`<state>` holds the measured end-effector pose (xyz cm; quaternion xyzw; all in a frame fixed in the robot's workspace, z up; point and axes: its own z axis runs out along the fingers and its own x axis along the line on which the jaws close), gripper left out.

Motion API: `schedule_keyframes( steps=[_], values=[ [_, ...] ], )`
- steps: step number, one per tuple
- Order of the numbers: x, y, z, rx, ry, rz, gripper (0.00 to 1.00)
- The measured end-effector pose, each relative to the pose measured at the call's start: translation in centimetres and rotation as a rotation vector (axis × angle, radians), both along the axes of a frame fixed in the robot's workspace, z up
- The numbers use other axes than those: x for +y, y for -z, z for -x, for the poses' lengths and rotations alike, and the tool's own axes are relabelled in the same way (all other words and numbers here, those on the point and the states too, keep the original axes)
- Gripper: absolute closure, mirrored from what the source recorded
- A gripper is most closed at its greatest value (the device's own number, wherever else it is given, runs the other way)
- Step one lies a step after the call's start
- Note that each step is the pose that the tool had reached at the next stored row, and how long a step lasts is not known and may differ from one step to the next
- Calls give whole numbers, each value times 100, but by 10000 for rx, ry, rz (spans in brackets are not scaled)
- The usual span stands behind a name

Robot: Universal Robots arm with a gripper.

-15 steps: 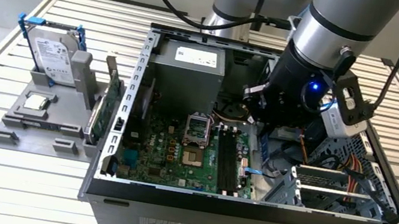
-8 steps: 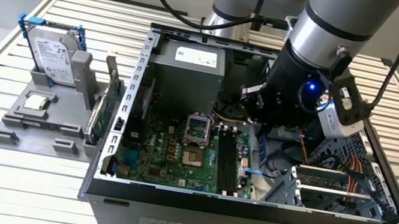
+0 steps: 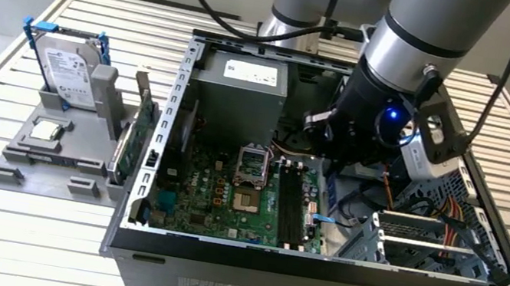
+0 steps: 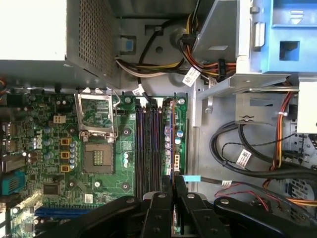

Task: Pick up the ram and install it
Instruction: 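Insert the ram into the slot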

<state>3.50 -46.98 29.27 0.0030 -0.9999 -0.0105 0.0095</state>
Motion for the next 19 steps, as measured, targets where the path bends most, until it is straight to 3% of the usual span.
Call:
schedule_keyframes(
  steps=[19],
  values=[
    [-13, 181, 21, 0, 1, 0, 100]
  ],
)
